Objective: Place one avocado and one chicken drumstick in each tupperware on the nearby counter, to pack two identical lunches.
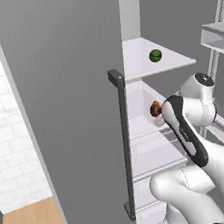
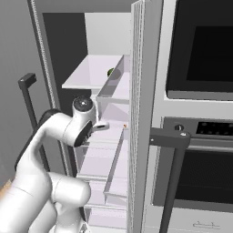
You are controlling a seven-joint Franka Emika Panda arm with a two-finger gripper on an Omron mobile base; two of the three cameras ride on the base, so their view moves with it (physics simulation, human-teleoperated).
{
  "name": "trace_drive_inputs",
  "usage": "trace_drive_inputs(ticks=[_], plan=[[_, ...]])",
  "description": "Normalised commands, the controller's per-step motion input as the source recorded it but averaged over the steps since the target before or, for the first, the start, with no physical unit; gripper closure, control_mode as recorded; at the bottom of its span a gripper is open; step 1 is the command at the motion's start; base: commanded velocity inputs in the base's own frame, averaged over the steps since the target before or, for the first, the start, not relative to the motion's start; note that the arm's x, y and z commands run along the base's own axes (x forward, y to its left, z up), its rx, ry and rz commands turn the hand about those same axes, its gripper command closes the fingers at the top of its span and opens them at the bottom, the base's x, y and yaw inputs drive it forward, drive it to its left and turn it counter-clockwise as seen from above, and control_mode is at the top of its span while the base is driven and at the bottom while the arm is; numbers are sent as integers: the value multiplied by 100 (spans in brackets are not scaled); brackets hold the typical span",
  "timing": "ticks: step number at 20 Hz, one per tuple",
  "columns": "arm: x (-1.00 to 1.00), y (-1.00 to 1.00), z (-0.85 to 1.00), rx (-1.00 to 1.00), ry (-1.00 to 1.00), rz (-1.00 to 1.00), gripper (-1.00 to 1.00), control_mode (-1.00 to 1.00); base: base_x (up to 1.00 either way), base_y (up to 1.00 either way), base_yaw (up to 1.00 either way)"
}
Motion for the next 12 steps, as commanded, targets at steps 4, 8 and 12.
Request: trace_drive_inputs(ticks=[4, 8, 12], plan=[[-100, 0, 66, 1, 0, -20, 100, -100, 0, 0, 0], [-100, -1, 58, 1, 0, -20, 100, -100, 0, 0, 0], [-100, 0, 87, 0, -4, -16, 100, -100, 0, 0, 0]])
